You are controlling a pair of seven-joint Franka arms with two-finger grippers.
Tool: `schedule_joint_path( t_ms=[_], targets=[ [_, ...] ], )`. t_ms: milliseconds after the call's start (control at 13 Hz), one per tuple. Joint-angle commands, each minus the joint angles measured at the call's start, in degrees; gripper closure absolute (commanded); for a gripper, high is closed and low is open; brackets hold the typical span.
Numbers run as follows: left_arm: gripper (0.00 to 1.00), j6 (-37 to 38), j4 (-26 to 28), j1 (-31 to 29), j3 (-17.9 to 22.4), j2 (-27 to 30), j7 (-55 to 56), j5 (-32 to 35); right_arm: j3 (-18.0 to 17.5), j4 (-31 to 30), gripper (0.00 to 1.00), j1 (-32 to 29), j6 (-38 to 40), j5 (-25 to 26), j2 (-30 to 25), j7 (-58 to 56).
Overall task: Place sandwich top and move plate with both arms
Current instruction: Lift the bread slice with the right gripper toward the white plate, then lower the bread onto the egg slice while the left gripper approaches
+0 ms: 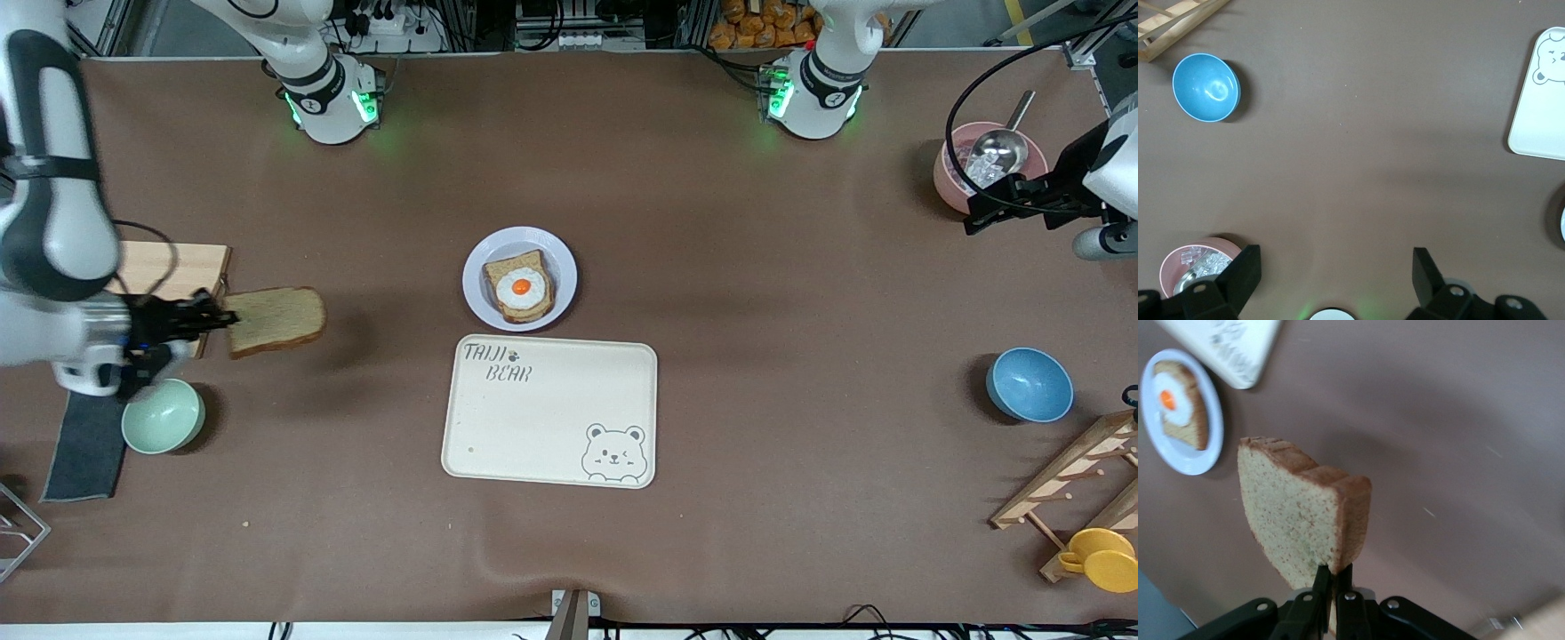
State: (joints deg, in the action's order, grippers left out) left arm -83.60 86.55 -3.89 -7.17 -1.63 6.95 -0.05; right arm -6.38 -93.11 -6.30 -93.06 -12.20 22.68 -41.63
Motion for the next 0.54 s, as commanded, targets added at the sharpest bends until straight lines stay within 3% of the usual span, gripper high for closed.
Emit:
schedule_joint_path(
  t_ms=[0,153,460],
  targets=[
    [0.0,-0.51,0.29,-0.33,-0.12,0.4,-0.88,-0.74,0.76,3.01,1.0,10.48,0.25,-0.2,2.09,-0.73],
    [0.0,-0.51,0.46,-0.42,-0.12,0.4,-0.88,-1.45,0.76,6.08,1.0,16.82,0.25,-0.11,5.07,-2.3],
    [0.0,-0.42,0.55,-0.42,-0.12,0.49,-0.88,-1.45,0.67,9.79,1.0,23.95,-2.11,-0.28,11.14,-17.65]
  ],
)
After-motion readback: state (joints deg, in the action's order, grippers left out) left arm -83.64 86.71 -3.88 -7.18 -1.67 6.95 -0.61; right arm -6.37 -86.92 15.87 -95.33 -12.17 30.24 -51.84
